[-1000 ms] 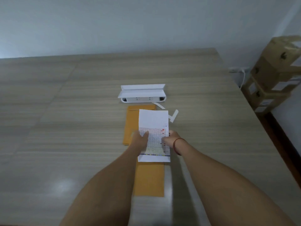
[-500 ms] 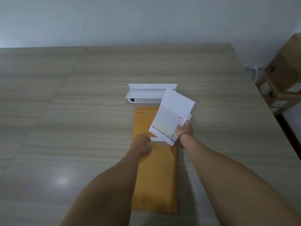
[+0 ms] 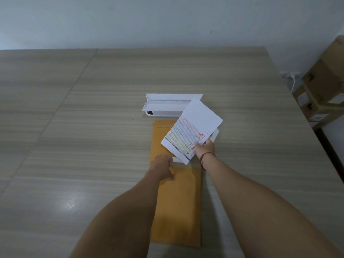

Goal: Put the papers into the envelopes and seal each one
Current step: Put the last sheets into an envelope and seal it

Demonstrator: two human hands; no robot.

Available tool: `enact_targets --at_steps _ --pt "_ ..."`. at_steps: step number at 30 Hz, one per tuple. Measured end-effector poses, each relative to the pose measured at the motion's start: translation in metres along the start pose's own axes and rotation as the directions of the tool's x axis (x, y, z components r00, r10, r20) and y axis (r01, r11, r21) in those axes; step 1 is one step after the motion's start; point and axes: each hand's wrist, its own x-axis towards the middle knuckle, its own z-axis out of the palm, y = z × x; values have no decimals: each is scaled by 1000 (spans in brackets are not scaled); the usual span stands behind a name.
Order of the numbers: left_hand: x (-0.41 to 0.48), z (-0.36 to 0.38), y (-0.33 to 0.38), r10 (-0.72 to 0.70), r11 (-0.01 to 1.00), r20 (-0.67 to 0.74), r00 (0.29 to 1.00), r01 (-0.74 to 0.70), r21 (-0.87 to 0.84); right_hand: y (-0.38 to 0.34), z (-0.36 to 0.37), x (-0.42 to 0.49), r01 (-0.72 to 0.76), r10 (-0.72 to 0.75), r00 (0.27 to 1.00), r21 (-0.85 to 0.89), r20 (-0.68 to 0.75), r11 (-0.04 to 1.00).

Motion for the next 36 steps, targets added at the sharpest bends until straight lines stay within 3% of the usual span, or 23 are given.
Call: enact_targets --at_steps 6,16,23,30,36 --pt "1 -2 -3 -17 977 -19 1000 13 -211 8 -1 -5 46 -36 997 -160 71 986" --pt "3 3 -1 -9 977 -103 995 -14 -212 11 -6 -6 180 -116 979 -437 168 881" --pt "4 3 0 7 981 -146 989 -35 -190 20 -10 -15 206 -50 959 -564 279 800" --pt "4 2 0 17 975 -142 990 -48 -218 5 -8 -10 174 -101 977 -423 190 889" --pt "4 0 -4 33 973 -156 987 -67 -219 12 -13 -21 152 -23 969 -522 246 839"
